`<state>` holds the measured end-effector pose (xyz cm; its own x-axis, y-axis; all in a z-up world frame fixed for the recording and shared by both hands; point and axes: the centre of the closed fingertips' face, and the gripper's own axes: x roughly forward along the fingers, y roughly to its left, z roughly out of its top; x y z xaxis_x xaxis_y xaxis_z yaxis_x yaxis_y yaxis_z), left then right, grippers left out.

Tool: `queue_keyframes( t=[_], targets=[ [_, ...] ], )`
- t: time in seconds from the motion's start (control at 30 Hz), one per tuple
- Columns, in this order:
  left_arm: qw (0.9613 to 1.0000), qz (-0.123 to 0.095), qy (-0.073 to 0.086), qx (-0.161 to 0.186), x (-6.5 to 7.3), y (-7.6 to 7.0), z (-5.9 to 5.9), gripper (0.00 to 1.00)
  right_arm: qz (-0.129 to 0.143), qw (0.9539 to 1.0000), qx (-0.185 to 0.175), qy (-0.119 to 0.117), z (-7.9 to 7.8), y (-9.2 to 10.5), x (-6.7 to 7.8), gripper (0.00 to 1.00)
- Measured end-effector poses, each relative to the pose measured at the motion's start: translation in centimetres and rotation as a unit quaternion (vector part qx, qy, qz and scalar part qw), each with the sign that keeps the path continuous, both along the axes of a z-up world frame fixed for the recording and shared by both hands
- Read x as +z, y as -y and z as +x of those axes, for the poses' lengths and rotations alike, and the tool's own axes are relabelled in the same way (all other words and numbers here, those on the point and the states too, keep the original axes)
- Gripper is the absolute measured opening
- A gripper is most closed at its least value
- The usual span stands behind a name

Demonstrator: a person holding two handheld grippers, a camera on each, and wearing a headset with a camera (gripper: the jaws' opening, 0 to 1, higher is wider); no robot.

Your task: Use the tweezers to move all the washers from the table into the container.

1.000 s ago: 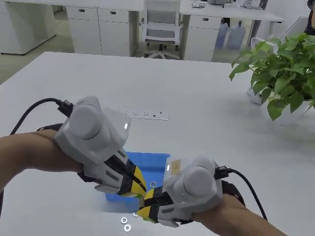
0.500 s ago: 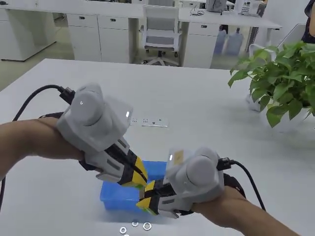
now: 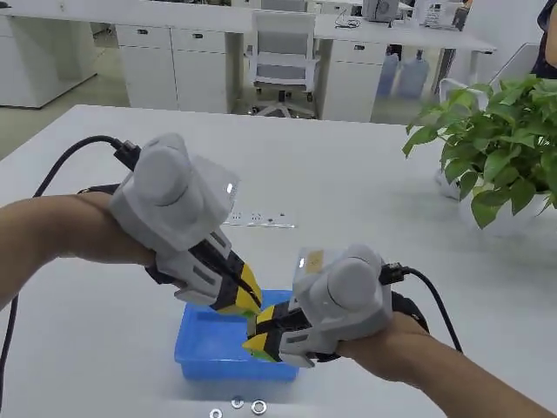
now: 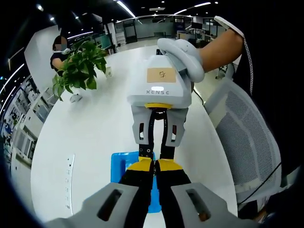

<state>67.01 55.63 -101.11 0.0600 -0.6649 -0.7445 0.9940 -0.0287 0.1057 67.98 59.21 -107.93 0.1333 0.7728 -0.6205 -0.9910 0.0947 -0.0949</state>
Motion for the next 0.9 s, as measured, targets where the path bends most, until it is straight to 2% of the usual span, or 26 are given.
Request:
queue_keyframes(
  t=[0.57,0.9],
  targets=[
    [1.0000,0.002,0.002,0.009,-2.4,-0.1,2.4,0.06,-0.015,0.9999,0.008,0.001,2.2,0.0,-2.4,0.10],
    [0.9998,0.012,-0.005,0.015,-4.2,-0.6,3.4,0.06,-0.020,0.9997,0.007,-0.015,3.1,-0.5,-4.2,0.10]
  ],
)
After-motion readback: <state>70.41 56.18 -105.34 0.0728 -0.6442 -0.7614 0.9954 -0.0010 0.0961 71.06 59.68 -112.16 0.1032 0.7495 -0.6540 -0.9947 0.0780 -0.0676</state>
